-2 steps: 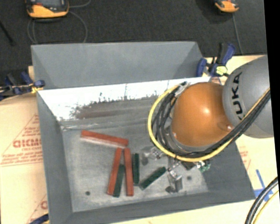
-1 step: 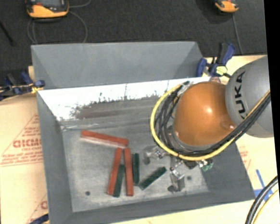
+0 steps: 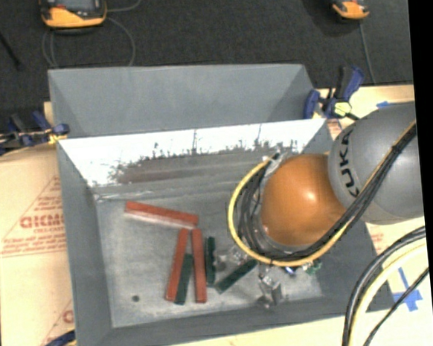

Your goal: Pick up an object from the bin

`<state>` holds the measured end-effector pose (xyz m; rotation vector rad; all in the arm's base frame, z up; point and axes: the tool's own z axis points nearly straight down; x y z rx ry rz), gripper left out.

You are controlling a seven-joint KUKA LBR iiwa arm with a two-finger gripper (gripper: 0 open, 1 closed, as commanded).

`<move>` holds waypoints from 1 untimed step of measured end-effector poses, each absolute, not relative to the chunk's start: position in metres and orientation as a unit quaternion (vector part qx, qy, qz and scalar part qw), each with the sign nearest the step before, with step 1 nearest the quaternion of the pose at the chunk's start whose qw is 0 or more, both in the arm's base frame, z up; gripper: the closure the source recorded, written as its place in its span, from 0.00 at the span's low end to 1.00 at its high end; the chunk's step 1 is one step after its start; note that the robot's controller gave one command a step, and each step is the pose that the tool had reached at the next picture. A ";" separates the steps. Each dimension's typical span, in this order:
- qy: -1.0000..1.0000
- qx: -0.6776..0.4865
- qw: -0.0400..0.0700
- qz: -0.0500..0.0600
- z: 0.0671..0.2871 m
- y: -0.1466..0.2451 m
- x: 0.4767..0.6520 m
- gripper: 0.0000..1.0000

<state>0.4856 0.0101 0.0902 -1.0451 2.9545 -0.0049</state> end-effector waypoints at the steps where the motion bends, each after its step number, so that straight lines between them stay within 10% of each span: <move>1: 0.912 -0.410 0.001 -0.001 0.070 0.015 0.482 1.00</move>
Offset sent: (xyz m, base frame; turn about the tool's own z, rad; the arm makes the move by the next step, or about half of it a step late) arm 0.0000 0.0000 0.0000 0.0000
